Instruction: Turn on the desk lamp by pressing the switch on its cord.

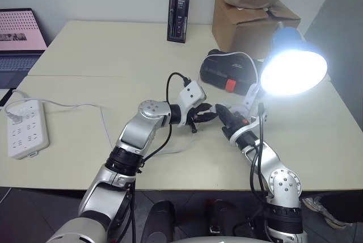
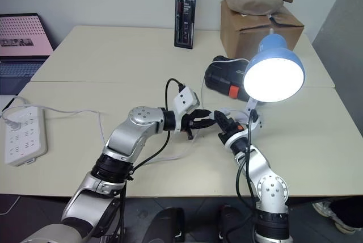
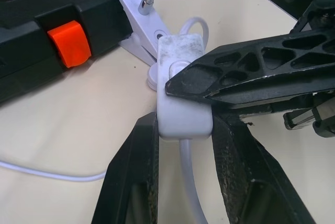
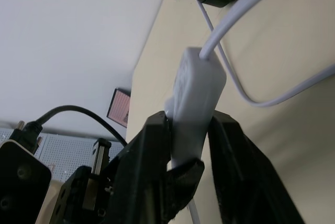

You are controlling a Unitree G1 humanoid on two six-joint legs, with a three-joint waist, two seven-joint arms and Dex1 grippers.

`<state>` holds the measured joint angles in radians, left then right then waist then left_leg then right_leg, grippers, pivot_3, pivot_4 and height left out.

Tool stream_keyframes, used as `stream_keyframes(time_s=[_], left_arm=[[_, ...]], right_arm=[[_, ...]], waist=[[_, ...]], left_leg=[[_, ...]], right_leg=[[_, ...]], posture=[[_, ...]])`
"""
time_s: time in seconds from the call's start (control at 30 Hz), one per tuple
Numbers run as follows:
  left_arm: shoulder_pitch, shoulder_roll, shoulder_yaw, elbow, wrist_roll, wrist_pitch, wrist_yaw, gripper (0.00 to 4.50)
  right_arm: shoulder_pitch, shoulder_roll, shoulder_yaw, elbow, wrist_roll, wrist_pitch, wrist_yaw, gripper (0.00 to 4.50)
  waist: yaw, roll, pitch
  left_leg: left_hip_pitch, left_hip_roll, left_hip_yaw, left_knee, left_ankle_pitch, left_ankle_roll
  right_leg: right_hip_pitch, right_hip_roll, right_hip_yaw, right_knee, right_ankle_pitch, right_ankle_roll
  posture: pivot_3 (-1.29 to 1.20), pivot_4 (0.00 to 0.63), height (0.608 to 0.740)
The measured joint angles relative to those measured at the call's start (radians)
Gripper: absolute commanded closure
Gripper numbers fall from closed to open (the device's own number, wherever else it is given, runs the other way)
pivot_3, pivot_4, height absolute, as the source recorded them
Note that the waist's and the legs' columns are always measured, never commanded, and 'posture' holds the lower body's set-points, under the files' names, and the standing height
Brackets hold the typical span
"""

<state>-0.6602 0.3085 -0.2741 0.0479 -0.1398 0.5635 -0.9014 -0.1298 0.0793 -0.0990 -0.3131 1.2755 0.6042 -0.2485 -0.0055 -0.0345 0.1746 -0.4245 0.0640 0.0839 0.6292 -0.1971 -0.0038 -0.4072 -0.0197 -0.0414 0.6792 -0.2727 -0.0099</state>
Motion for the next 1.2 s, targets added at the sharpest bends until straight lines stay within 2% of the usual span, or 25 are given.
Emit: stream_keyframes(time_s=[0.2,0.3,0.37,0.53,0.6,0.7,0.9,1.0,1.03,1.2], left_arm=[[0.0,0.009,0.0,0.0,0.002,-0.007,-0.003,3.4],[-0.016,0.047,0.001,0.033,0.01,-0.043,-0.007,3.4],[-0.029,0.089,0.001,0.06,0.024,-0.089,-0.036,3.4],[-0.041,0.179,-0.01,0.147,0.074,-0.229,-0.101,3.4],[-0.041,0.186,-0.018,0.19,0.088,-0.273,-0.115,3.4],[-0.033,0.197,-0.04,0.282,0.122,-0.368,-0.133,3.4],[-0.018,0.168,-0.047,0.369,0.149,-0.479,-0.134,3.4],[-0.014,0.145,-0.049,0.394,0.159,-0.512,-0.134,3.4],[-0.014,0.141,-0.049,0.397,0.159,-0.515,-0.135,3.05],[-0.014,0.134,-0.044,0.403,0.158,-0.525,-0.137,2.02]], right_arm=[[0.011,-0.006,0.0,-0.003,0.004,0.006,0.006,1.15],[0.05,-0.096,0.031,-0.051,-0.007,0.064,0.037,0.35],[0.079,-0.211,0.075,-0.115,-0.071,0.104,0.094,0.01],[0.115,-0.487,0.204,-0.292,-0.246,0.175,0.264,0.0],[0.112,-0.555,0.23,-0.341,-0.304,0.179,0.314,0.0],[0.092,-0.731,0.25,-0.413,-0.438,0.178,0.401,0.0],[0.086,-0.858,0.178,-0.419,-0.566,0.147,0.508,0.0],[0.086,-0.883,0.144,-0.418,-0.594,0.141,0.559,0.0],[0.086,-0.884,0.138,-0.417,-0.598,0.14,0.572,0.0],[0.082,-0.902,0.107,-0.402,-0.629,0.138,0.63,0.0]], waist=[[0.0,0.0,0.0],[0.0,0.0,0.0],[0.0,0.0,0.0],[0.001,0.0,0.0],[0.003,0.0,0.0],[0.004,0.0,0.0],[0.006,-0.001,0.001],[0.006,-0.001,0.001],[0.006,-0.001,0.001],[0.006,-0.001,0.001]], left_leg=[[0.0,0.0,0.0,0.0,0.0,0.0],[0.0,0.0,0.0,0.0,0.0,0.0],[-0.001,0.0,0.0,0.0,0.0,0.0],[-0.001,0.0,0.0,-0.001,0.0,0.0],[-0.001,0.0,0.0,-0.001,0.0,0.0],[-0.001,-0.001,0.0,0.0,0.0,0.0],[-0.006,-0.001,0.0,0.0,0.0,0.0],[-0.006,-0.001,0.0,0.0,0.0,0.0],[-0.006,-0.001,0.0,0.0,0.0,0.0],[-0.006,-0.001,0.0,0.001,0.0,0.0]], right_leg=[[0.0,0.0,0.0,0.0,0.0,0.0],[0.0,0.0,0.0,-0.001,0.0,0.0],[-0.001,0.0,0.0,-0.001,0.0,0.0],[-0.002,0.0,0.0,-0.001,0.0,0.0],[-0.002,0.0,-0.001,-0.001,0.0,0.0],[-0.002,-0.001,-0.001,-0.002,0.0,0.0],[-0.004,0.0,-0.002,-0.003,0.0,0.0],[-0.004,0.0,-0.003,-0.004,0.0,0.0],[-0.004,0.0,-0.003,-0.004,0.0,0.0],[-0.004,0.0,-0.003,-0.003,0.0,0.001]], posture=[[0.0,0.15,0.74],[0.0,0.15,0.74],[0.0,0.15,0.74],[0.0,0.15,0.74],[0.0,0.15,0.74],[0.0,0.15,0.74],[0.0,0.15,0.74],[0.0,0.15,0.74],[0.0,0.15,0.74],[0.0,0.15,0.74]])
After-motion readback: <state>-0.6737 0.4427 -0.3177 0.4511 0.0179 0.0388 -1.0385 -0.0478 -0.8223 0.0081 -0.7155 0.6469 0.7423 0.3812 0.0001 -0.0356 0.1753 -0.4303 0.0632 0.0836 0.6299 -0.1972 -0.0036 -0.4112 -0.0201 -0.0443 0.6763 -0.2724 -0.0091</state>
